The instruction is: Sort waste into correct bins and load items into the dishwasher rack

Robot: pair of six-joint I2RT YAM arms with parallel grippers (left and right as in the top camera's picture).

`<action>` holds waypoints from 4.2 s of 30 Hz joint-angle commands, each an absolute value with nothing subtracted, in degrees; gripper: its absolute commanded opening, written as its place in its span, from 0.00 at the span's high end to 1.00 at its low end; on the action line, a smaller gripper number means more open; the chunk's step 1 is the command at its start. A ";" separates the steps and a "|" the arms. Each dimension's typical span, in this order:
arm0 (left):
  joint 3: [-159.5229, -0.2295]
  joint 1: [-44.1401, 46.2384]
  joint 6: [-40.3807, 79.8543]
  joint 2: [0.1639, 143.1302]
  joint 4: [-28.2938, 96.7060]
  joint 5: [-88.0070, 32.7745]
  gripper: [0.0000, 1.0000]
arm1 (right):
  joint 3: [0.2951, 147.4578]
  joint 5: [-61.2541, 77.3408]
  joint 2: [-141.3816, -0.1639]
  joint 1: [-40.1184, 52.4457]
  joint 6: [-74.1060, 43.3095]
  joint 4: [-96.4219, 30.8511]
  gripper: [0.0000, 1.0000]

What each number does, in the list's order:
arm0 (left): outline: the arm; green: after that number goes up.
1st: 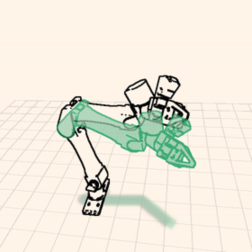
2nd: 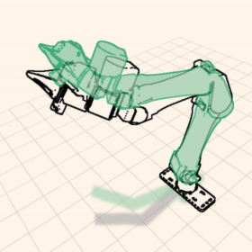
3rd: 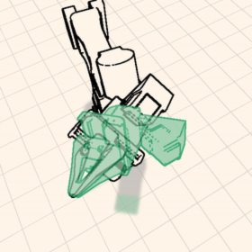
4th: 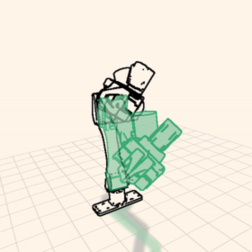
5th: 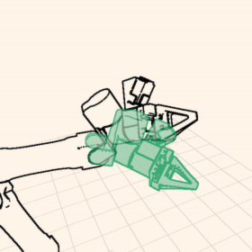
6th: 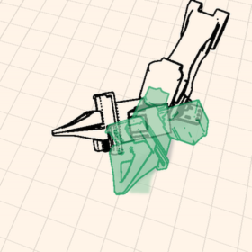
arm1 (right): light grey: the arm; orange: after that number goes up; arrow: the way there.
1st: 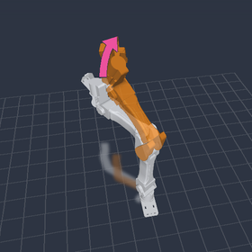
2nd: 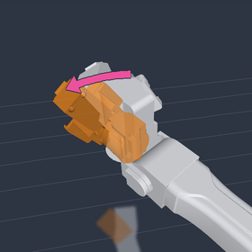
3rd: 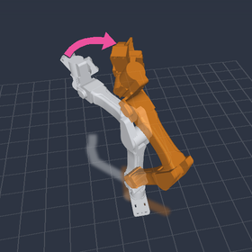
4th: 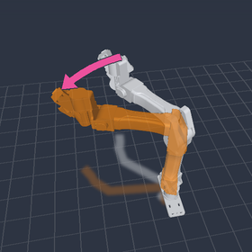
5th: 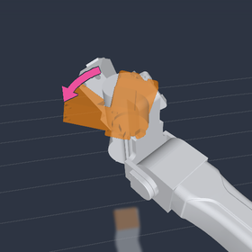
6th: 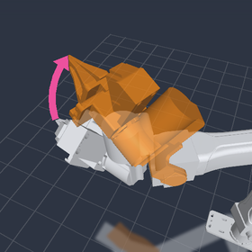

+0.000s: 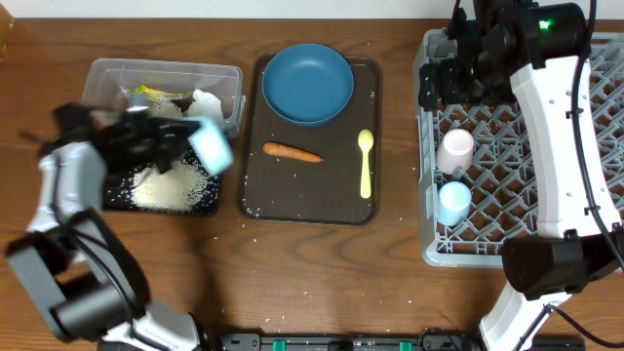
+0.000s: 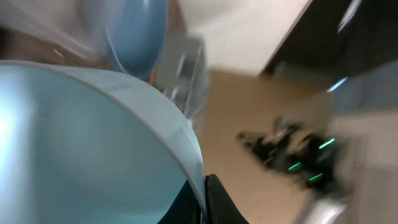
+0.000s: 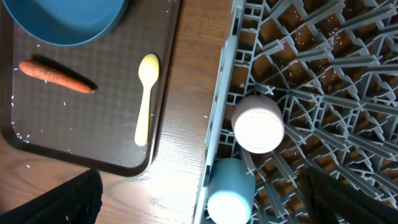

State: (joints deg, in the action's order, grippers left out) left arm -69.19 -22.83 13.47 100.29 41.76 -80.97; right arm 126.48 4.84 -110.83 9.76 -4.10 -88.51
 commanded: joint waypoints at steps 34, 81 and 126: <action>-75.77 21.12 21.91 83.70 48.80 1.61 0.41 | 125.97 11.16 -113.10 16.69 -6.85 -81.17 0.01; -74.04 1.78 22.81 76.51 54.39 -2.33 0.41 | 117.47 9.30 -124.79 33.45 -13.06 -76.25 0.99; -74.04 1.78 22.83 78.24 53.32 -2.33 0.41 | 117.27 -77.82 -134.80 12.29 -35.90 -60.01 0.99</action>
State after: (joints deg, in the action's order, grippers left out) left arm -74.37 2.02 22.52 77.76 53.34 -2.63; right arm 117.27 -78.78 -133.69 13.13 -35.73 -59.92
